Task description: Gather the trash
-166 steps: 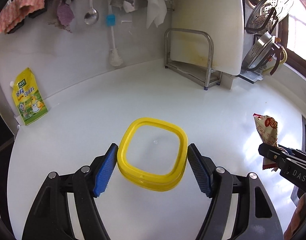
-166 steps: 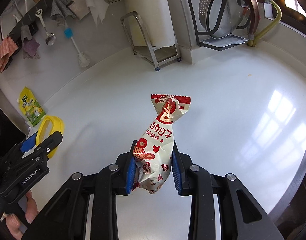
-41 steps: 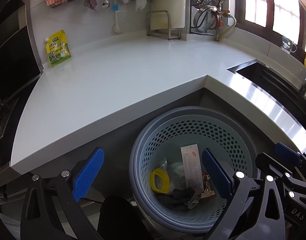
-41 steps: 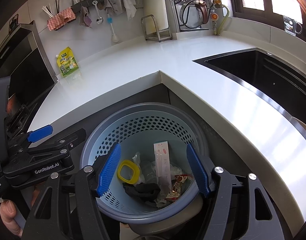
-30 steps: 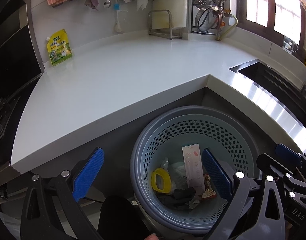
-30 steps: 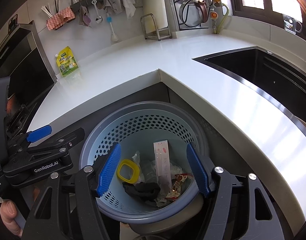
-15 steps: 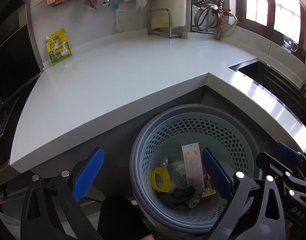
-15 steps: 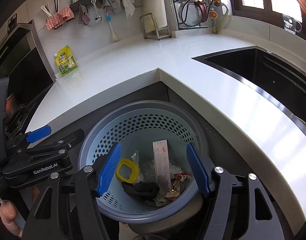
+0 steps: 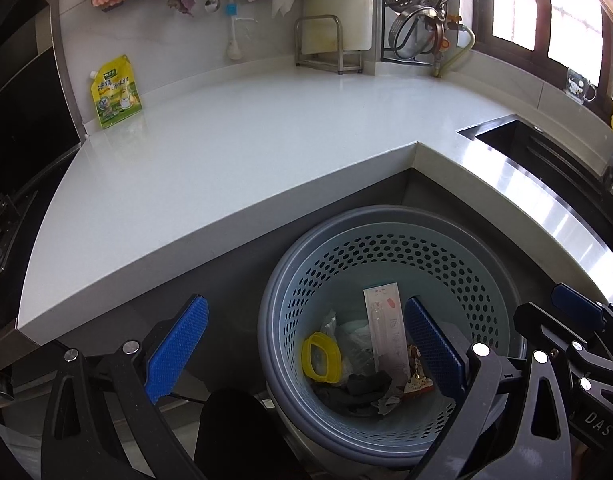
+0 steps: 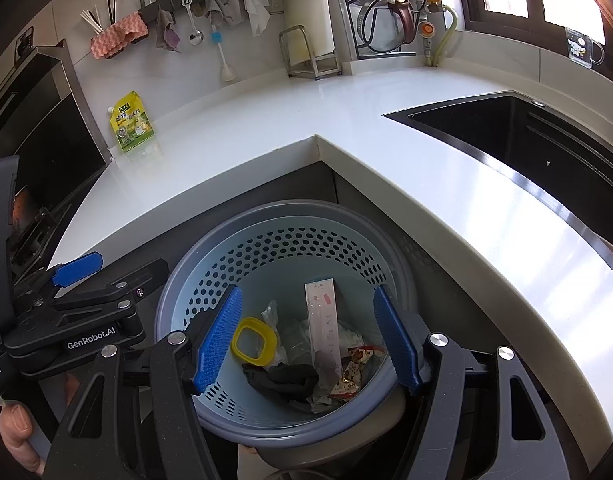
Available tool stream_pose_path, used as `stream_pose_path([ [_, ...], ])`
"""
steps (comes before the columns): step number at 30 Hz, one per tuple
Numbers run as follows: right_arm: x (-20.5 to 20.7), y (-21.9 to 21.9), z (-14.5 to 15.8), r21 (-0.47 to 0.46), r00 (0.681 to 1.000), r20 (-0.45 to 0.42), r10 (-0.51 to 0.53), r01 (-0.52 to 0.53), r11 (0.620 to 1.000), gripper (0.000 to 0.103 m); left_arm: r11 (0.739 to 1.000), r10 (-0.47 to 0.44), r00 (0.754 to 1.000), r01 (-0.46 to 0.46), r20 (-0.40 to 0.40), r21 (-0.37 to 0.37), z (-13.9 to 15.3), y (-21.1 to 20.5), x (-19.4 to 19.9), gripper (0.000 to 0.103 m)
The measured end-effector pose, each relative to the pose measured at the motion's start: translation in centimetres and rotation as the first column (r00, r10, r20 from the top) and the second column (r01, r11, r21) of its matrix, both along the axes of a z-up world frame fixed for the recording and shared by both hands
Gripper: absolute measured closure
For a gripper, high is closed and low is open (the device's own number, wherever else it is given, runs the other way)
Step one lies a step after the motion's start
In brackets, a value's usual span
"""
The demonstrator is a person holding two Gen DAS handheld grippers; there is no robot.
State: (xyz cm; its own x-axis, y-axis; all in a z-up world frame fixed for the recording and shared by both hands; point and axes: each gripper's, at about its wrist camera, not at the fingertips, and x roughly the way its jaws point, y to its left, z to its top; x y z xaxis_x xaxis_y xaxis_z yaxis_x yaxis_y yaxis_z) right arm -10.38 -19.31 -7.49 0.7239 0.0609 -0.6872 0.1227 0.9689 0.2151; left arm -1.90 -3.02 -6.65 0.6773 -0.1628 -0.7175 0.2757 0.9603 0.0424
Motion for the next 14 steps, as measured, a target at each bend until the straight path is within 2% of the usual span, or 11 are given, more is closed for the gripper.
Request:
stream_pose_path([
  [14,0.05,0.00,-0.09,0.001,1.000,-0.001,-0.001,0.001,1.000,0.038,1.000,0.000,1.000,0.000,0.000,0.005,-0.05,-0.37,-0.06,0.006],
])
